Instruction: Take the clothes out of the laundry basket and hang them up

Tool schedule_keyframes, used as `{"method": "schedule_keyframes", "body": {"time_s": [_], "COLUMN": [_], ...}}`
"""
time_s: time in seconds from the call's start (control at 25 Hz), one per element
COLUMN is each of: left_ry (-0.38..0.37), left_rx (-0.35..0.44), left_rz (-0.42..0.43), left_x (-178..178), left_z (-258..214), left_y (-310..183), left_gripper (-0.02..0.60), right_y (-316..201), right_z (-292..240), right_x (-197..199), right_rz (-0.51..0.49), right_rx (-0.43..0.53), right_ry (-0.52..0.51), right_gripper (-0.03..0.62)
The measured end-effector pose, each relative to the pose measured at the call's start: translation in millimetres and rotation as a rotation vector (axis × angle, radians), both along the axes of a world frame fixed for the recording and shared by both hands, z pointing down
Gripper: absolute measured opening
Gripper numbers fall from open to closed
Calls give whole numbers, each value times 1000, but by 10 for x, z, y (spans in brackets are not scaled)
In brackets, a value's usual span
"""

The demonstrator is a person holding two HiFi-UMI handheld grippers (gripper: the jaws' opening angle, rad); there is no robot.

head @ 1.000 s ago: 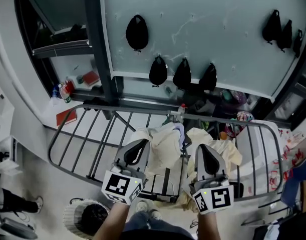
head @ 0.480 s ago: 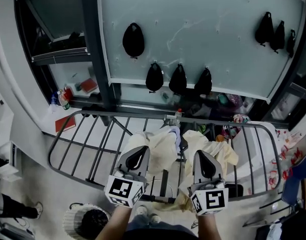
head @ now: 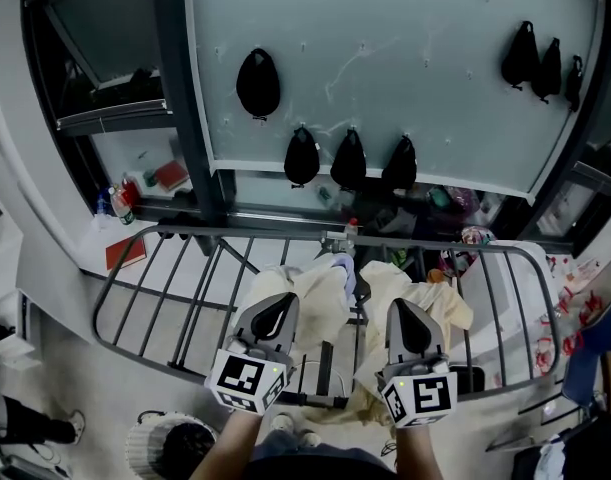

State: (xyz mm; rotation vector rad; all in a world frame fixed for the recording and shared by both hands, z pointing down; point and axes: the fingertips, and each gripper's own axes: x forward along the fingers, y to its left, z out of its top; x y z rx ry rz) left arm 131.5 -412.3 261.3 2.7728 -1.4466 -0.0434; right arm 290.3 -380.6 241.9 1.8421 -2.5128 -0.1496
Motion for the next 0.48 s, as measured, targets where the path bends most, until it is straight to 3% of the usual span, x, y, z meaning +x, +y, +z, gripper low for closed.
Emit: {"method": "schedule_keyframes", "body": {"time_s": [0.48], "left_ry": [-6], "left_rx": [-4], "left_rz": [1], "left_x": [-5], "left_z": [35], "left_y": [-47], "left_gripper": [20], "right_y": [-76], "right_z": [50], "right_x": [5], "right_rz": [-1], "right_rx": [-16], "right_ry": [4], "right_gripper": [0]}}
